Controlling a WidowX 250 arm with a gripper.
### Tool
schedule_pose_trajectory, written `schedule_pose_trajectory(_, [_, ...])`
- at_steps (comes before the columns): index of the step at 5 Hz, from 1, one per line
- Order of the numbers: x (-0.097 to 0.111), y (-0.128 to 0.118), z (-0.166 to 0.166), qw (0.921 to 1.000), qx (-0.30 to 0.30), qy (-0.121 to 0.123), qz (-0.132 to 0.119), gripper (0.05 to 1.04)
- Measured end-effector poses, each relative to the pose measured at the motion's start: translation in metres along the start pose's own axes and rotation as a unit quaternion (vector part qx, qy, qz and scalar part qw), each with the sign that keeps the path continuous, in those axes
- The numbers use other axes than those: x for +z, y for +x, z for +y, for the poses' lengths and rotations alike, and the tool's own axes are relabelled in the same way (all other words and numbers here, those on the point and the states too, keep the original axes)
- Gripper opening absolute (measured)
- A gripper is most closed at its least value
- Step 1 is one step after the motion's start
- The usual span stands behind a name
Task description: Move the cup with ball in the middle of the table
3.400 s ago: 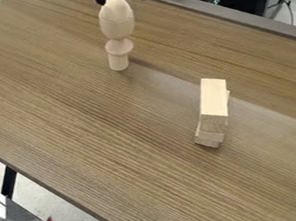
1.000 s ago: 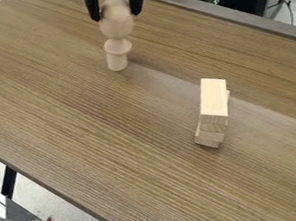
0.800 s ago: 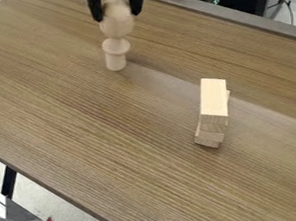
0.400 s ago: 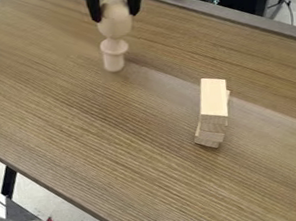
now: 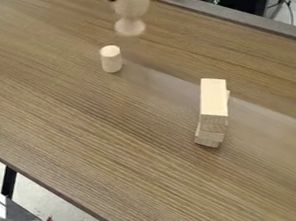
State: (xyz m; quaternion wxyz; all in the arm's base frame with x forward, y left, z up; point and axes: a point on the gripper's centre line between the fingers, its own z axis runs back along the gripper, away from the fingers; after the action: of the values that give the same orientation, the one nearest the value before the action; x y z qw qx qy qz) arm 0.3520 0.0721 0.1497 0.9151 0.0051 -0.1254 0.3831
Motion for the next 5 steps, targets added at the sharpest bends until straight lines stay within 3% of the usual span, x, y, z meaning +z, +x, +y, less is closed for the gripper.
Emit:
schedule_pose_trajectory(1, [0.004,-0.012,-0.024,0.9987,-0.032,-0.04,-0.004,0.835])
schedule_pose_trajectory(3, [-0.034,-0.047,-0.049,0.9914,-0.103,-0.069,0.04,0.835])
schedule_pose_trajectory(5, [-0.065,-0.061,-0.046,0.989,-0.126,-0.058,0.052,0.835])
